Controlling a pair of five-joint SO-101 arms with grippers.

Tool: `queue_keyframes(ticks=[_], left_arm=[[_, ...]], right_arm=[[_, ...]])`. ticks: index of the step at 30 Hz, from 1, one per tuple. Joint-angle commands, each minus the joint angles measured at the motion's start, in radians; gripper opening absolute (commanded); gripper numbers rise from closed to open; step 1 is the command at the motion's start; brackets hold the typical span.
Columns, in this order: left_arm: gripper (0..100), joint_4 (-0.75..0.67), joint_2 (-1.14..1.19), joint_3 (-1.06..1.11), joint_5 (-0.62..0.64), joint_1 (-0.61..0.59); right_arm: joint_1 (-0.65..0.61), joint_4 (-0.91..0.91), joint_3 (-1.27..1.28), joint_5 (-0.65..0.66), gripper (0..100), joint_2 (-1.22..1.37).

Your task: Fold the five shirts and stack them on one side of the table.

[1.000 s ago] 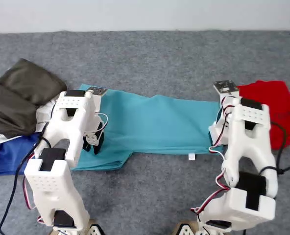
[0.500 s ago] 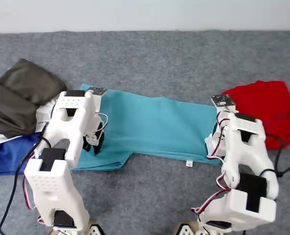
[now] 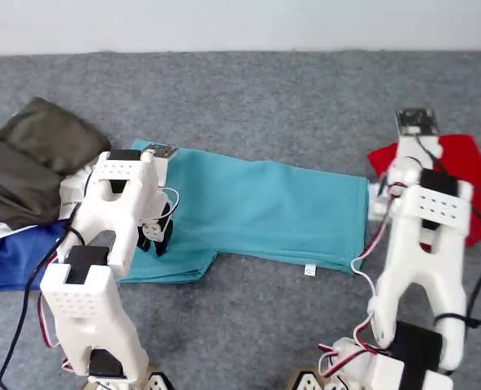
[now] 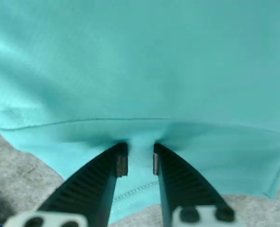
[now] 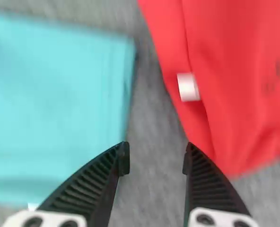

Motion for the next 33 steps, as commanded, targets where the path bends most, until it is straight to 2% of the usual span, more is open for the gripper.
queue_keyframes(ticks=[1, 9, 14, 21, 25, 33], left_arm=[[10, -0.02, 0.044, 0.007, 0.008, -0.003], [10, -0.02, 0.044, 0.008, 0.008, -0.002], [10, -0.02, 0.046, 0.01, 0.008, -0.002], [10, -0.02, 0.046, 0.01, 0.008, -0.002], [10, -0.02, 0.046, 0.01, 0.008, -0.002], [10, -0.015, 0.026, -0.007, 0.009, -0.006]], right_arm=[[-0.068, -0.148, -0.034, -0.049, 19.5, 0.068], [-0.159, -0.486, -0.038, -0.044, 19.5, 0.352], [-0.147, -0.518, -0.123, -0.043, 19.5, 0.487], [-0.048, -0.335, -0.333, -0.041, 19.5, 0.641], [-0.042, -0.223, -0.431, -0.041, 19.5, 0.691], [-0.053, 0.027, -0.554, -0.043, 19.6, 0.593]])
